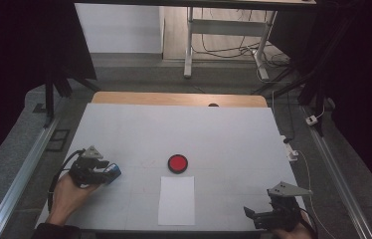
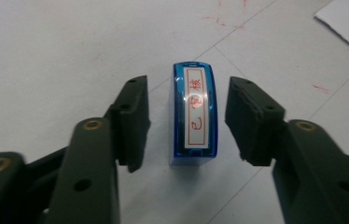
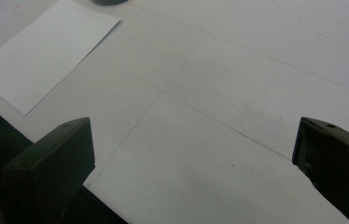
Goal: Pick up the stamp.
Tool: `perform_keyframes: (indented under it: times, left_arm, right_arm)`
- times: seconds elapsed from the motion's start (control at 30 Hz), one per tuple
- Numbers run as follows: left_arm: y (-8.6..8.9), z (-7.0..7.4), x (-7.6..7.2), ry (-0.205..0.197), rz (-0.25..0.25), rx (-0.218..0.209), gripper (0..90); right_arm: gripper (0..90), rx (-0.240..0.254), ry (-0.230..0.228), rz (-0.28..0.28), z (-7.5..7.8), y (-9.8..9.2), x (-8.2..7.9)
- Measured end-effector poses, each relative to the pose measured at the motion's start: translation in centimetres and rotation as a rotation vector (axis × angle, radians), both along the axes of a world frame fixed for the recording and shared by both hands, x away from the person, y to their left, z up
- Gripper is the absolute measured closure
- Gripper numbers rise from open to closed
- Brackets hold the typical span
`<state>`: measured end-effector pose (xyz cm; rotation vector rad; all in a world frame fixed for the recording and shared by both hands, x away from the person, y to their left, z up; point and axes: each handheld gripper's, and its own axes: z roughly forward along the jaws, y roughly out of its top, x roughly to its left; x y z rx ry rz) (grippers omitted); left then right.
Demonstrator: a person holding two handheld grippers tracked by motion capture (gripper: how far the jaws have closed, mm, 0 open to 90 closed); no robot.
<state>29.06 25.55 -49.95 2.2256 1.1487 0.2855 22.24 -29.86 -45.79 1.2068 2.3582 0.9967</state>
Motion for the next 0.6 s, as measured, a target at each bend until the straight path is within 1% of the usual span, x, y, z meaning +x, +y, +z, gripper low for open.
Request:
perform_keyframes:
  times: [0.1, 0.17, 0.23, 0.37, 0.53, 0.6]
  left_arm:
    - [0.11, -0.03, 0.01, 0.003, 0.007, -0.004, 57.2]
    - [0.2, 0.04, 0.0, 0.003, 0.001, -0.013, 60.7]
    - [0.19, 0.07, -0.03, 0.002, -0.006, -0.017, 68.6]
    - [0.08, 0.18, -0.04, 0.0, -0.017, 0.0, 70.2]
    - [0.18, 0.24, 0.05, 0.011, -0.011, -0.019, 70.5]
    - [0.11, 0.42, -0.03, 0.005, -0.008, -0.022, 70.5]
  right_arm:
    - [0.1, -0.001, 0.0, 0.0, 0.0, 0.01, 0.0]
    - [0.1, -0.002, 0.0, 0.001, 0.0, 0.02, 0.0]
    - [0.1, -0.002, 0.0, 0.001, 0.0, 0.02, 0.0]
    - [0.1, -0.001, 0.002, 0.002, -0.01, 0.01, 0.02]
    - [0.1, -0.002, 0.0, 0.002, 0.0, 0.01, 0.0]
    - [0.1, -0.001, 0.0, 0.002, 0.0, 0.01, 0.0]
